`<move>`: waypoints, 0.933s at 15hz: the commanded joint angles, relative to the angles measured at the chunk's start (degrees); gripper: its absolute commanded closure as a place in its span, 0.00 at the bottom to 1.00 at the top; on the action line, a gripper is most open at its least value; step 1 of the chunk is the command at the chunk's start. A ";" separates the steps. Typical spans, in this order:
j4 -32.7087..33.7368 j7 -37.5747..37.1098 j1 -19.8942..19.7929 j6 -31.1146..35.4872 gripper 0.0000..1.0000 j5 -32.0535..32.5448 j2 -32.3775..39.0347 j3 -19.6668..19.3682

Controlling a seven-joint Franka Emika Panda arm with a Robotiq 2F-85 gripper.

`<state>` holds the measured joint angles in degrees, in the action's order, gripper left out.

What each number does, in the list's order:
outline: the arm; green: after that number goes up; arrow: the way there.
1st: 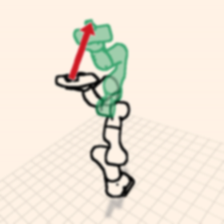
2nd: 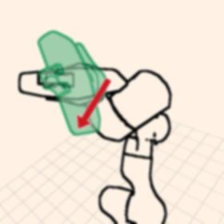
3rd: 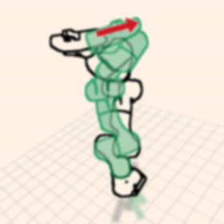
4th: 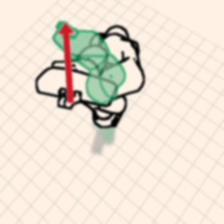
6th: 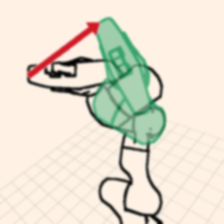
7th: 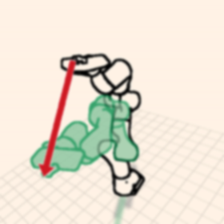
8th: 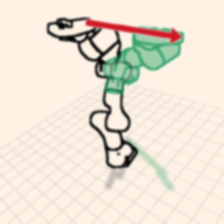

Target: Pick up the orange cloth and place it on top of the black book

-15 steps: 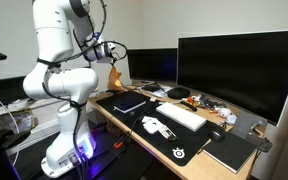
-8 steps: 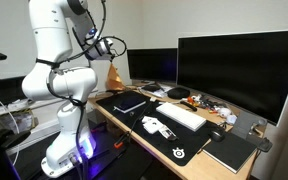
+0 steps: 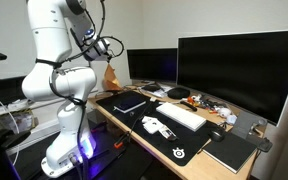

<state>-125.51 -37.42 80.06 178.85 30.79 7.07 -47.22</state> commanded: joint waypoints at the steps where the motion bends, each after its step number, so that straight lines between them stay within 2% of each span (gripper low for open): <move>1: 0.00 0.00 0.00 0.00 1.00 0.00 0.00 -0.07; 3: 1.61 -3.28 0.96 0.81 1.00 0.96 1.95 -1.83; 7: 3.23 -12.21 4.63 1.45 1.00 3.27 3.02 -8.56; 11: 3.43 -21.43 10.21 1.21 1.00 5.36 3.84 -17.05; 14: 2.14 -27.69 16.02 1.63 1.00 7.41 3.86 -24.11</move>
<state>-122.86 -58.45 90.75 179.39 35.61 10.06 -65.07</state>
